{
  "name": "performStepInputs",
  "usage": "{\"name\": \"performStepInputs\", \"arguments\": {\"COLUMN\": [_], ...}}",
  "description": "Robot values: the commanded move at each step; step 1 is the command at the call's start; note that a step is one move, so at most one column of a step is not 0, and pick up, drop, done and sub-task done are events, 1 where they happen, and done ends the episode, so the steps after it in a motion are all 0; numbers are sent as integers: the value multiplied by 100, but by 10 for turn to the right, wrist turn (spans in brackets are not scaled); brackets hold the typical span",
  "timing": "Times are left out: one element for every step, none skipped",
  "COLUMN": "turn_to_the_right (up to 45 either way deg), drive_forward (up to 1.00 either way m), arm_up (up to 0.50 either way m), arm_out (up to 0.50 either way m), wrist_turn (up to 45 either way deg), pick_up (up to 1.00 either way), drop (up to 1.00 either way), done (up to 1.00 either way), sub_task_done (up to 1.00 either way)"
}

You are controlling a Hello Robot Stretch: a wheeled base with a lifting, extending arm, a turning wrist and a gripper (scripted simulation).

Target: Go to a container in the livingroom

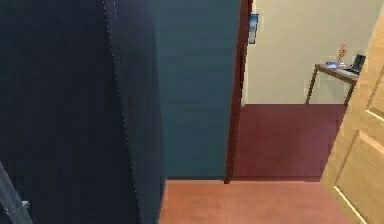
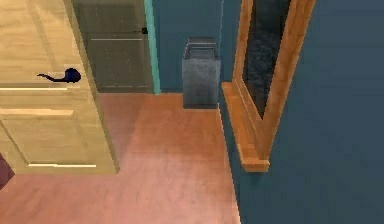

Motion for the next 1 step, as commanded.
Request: {"name": "performStepInputs", "arguments": {"turn_to_the_right": [0], "drive_forward": [10], "arm_up": [0], "arm_out": [0], "wrist_turn": [0], "pick_up": [0], "drop": [0], "done": [0], "sub_task_done": [0]}}
